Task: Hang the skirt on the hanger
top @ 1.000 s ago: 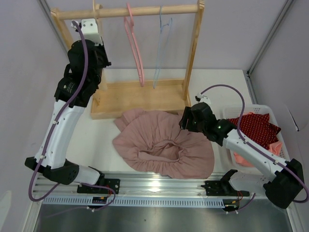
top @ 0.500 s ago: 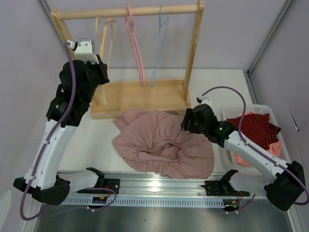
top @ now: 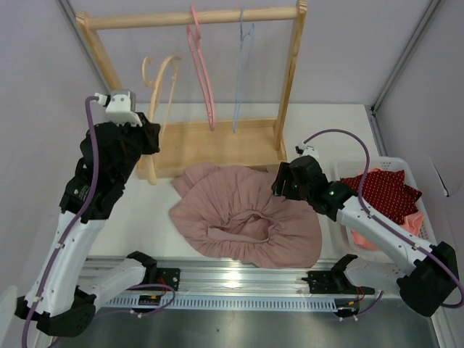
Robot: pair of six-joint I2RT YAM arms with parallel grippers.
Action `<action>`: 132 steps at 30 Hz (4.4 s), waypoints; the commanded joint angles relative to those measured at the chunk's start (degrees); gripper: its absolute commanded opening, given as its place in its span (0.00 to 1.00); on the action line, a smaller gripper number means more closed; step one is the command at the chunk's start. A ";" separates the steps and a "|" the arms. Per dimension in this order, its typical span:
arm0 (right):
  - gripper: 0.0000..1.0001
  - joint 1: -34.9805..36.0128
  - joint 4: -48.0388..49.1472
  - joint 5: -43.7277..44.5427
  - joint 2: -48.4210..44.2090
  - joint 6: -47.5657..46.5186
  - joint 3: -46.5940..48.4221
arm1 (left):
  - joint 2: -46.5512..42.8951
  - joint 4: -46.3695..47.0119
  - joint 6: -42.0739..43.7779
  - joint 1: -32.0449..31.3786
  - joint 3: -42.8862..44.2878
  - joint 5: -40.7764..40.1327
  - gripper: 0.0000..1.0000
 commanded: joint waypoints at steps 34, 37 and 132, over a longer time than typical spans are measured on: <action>0.39 10.52 2.76 -2.64 5.40 4.97 -11.52 | -25.82 -21.46 0.43 -5.49 -24.06 47.16 0.00; 0.23 9.21 2.67 -3.09 5.23 4.71 -11.08 | -25.04 -22.95 1.06 -6.90 -23.18 45.57 0.00; 0.09 12.37 2.41 1.57 4.70 5.67 -9.50 | -19.67 -29.29 -7.12 -15.69 -21.86 41.26 0.00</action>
